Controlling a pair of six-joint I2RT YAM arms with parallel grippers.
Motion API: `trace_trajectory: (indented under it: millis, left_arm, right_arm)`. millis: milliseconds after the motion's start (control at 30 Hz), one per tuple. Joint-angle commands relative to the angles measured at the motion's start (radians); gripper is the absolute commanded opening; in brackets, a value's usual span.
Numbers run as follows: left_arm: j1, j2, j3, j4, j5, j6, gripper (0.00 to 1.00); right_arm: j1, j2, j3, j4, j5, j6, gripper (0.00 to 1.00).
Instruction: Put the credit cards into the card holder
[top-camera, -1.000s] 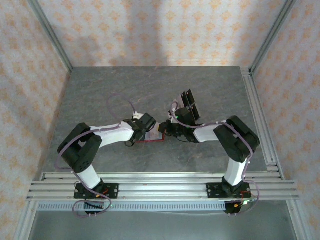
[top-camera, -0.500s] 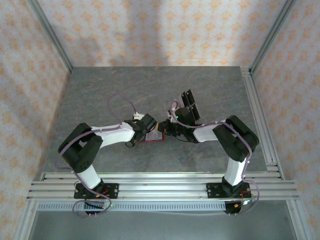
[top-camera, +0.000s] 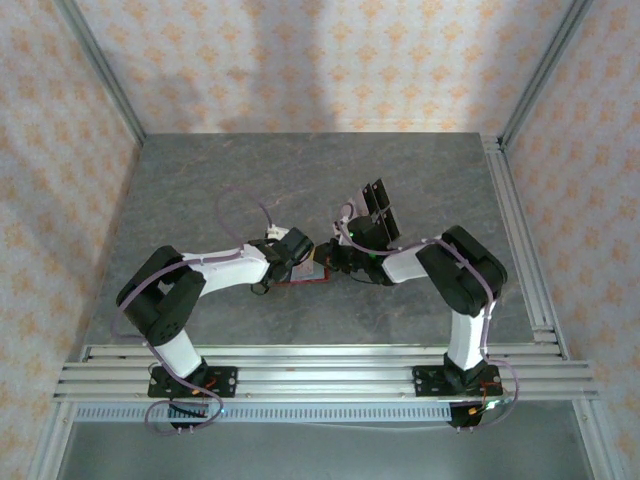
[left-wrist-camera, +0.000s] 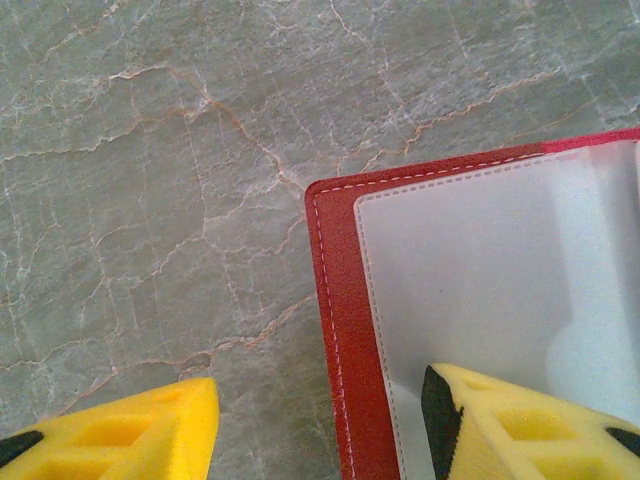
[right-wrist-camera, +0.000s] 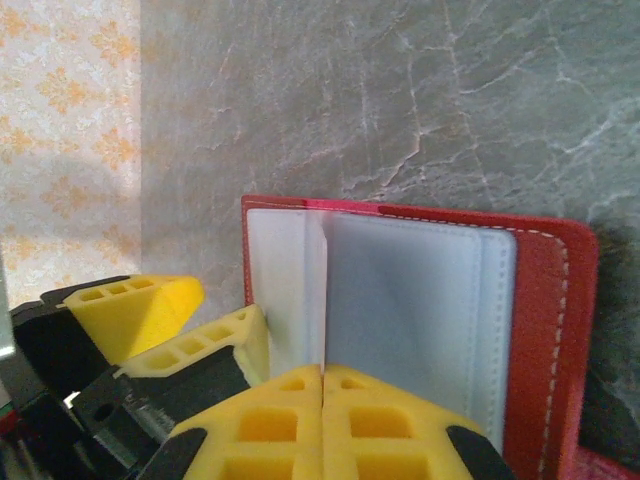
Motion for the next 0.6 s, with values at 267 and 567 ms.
trace_trajectory:
  millis: [267,567]
  left_arm:
    - [-0.01,0.022,-0.021,-0.01,-0.025,-0.02,0.57]
    - [-0.011,0.027,-0.018,-0.008,-0.026,-0.02,0.57]
  right_arm:
    - [-0.005,0.05,0.023,0.084,-0.031,0.033,0.0]
    - [-0.005,0.043,0.0,0.092,-0.05,0.038,0.0]
